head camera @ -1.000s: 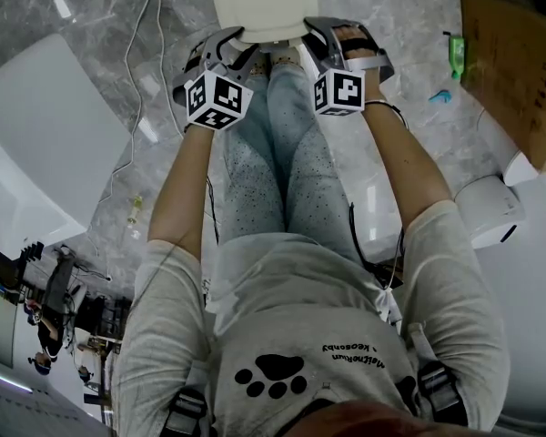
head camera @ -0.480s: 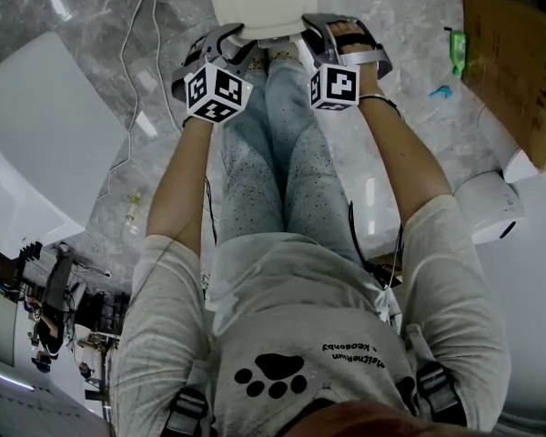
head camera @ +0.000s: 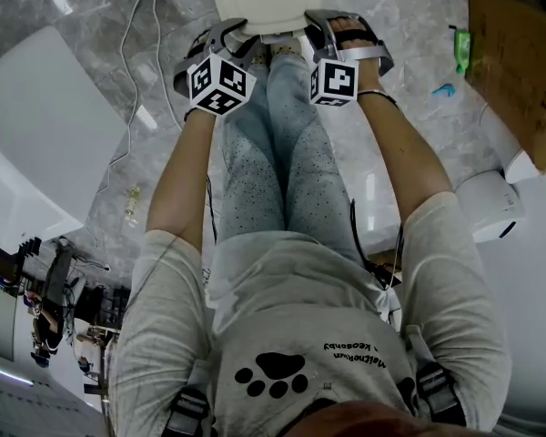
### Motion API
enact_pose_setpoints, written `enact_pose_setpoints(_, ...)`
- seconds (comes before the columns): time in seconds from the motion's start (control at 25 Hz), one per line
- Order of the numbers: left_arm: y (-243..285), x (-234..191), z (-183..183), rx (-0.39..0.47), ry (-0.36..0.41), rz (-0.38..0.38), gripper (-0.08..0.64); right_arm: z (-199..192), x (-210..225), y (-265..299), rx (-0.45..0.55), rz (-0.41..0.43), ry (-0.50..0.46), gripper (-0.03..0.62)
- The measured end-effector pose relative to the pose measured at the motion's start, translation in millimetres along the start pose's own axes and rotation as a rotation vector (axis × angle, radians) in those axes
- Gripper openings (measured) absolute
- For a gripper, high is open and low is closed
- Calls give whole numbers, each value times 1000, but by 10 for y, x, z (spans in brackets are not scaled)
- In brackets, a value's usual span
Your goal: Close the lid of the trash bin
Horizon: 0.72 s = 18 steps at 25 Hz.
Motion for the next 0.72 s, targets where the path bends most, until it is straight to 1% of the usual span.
enact_pose_setpoints(0.44,118,30,-55,-69,-8,-25,155,-41,-71,80,-48,68,16,172)
enact_pose_setpoints(0.72,171,16,-72,-91,-24,-27,140,-50,-103,87,-56,105,-14,152)
Point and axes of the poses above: the fingertips, and each gripper's own axes: y forward along the fingers, x to its right, z out of its top, the point moved 2 cm from there along -y, backward along the fingers, and after that the axes turned 3 degrees about z, right-handed, at the moved point
